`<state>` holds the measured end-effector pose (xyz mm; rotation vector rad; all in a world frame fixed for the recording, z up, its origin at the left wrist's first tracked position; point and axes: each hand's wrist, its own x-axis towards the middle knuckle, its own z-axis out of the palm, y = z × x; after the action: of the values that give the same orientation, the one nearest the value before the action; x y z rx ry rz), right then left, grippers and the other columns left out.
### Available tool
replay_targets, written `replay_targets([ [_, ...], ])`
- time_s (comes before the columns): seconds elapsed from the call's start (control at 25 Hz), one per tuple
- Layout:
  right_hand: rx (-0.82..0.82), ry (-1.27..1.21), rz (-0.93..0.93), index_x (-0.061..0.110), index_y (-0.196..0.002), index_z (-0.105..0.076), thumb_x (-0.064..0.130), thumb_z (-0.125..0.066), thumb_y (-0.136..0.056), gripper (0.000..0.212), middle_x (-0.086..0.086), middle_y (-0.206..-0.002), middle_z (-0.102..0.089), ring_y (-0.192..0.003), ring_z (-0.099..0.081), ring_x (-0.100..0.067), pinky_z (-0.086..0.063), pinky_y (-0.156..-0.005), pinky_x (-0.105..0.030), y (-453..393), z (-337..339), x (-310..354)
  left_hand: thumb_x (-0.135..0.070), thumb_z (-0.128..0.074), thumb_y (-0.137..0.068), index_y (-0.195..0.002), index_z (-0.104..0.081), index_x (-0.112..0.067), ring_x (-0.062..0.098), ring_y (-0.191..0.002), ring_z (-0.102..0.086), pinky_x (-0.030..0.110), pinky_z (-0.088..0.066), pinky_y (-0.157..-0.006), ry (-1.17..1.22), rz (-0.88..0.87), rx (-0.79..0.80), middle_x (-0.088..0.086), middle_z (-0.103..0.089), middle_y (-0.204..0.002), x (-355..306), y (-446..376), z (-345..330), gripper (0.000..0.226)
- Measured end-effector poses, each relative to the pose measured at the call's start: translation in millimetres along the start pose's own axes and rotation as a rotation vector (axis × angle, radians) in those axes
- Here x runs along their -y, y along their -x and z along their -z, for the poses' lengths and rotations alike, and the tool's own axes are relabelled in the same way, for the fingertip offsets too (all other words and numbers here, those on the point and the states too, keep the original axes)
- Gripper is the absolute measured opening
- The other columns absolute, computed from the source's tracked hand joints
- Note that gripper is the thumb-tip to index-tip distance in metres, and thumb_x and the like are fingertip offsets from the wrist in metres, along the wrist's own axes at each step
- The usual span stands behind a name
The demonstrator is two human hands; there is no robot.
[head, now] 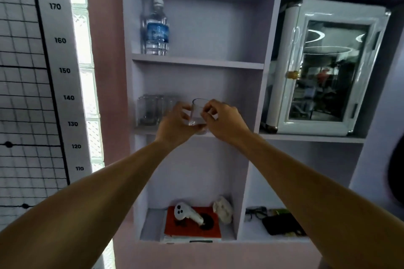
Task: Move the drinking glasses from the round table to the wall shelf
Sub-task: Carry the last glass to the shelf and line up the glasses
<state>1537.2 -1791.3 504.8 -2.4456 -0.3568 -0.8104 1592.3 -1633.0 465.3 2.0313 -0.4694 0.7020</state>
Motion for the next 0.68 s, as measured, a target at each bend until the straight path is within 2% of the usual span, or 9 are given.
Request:
replay_targets([
  [0.24, 0.009, -0.081, 0.007, 0.024, -0.101, -0.065, 0.030, -0.059, -0.094, 0.011, -0.005, -0.104, -0.068, -0.094, -0.065, -0.024, -0.055, -0.082, -0.038, -34, -19, -35, -0.060, -0.083, -0.060, -0.120, -0.055, -0.020, 0.014, -0.084, -0.063, 0.024, -0.051, -0.063, -0.111, -0.018, 0.002, -0.004, -0.063, -0.106, 11, -31, -20, 0.077],
  [0.4, -0.003, -0.106, -0.006, 0.026, -0.096, -0.065, 0.031, -0.061, -0.093, 0.007, -0.006, -0.102, -0.067, -0.093, -0.065, -0.025, -0.055, -0.082, -0.038, -46, -29, -45, -0.063, -0.080, -0.064, -0.124, -0.054, -0.021, 0.013, -0.082, -0.061, 0.019, -0.043, -0.058, -0.194, 0.007, 0.009, -0.001, -0.067, -0.112, 18, -40, -27, 0.077],
  [0.68, 0.012, -0.131, -0.024, 0.029, -0.106, -0.063, 0.035, -0.059, -0.095, 0.013, -0.005, -0.105, -0.063, -0.089, -0.062, -0.022, -0.049, -0.071, -0.028, -57, -47, -52, -0.070, -0.074, -0.066, -0.124, -0.054, -0.024, 0.013, -0.080, -0.062, 0.022, -0.046, -0.059, -0.272, 0.061, 0.031, -0.002, -0.070, -0.106, 27, -45, -29, 0.077],
])
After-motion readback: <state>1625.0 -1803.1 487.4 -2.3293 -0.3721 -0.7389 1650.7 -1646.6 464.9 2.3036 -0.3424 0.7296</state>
